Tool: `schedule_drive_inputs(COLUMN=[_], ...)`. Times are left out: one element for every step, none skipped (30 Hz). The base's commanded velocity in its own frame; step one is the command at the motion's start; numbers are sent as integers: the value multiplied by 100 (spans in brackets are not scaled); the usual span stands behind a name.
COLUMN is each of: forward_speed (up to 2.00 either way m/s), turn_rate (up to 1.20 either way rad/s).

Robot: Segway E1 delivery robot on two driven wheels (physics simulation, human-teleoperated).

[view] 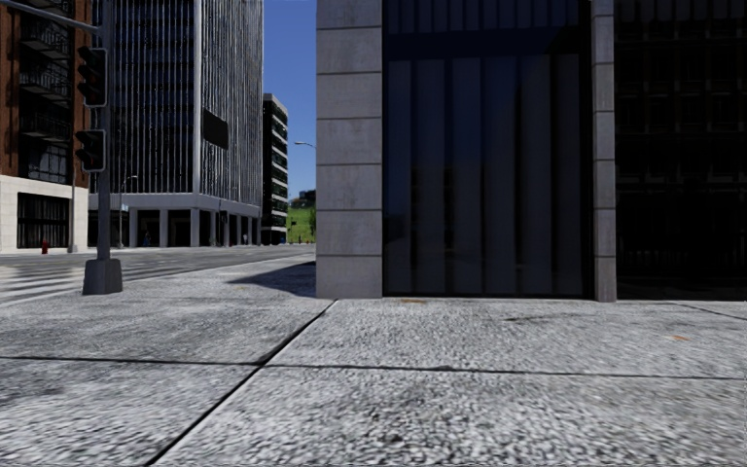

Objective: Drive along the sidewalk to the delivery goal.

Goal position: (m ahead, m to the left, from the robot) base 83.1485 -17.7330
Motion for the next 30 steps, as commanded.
schedule_drive_inputs(forward_speed=[131, 134, 134, 136, 136, 137, 137, 137, 138, 138, 138, 139, 140, 140, 140, 140, 140, 141, 141, 141, 141, 200, 200, 200, 200, 200, 200, 200, 200, 200], turn_rate=[0, 9, 9, 20, 29, 36, 40, 40, 47, 52, 54, 58, 59, 59, 62, 64, 65, 65, 65, 65, 65, 65, 65, 65, 65, 65, 65, 65, 65, 65])
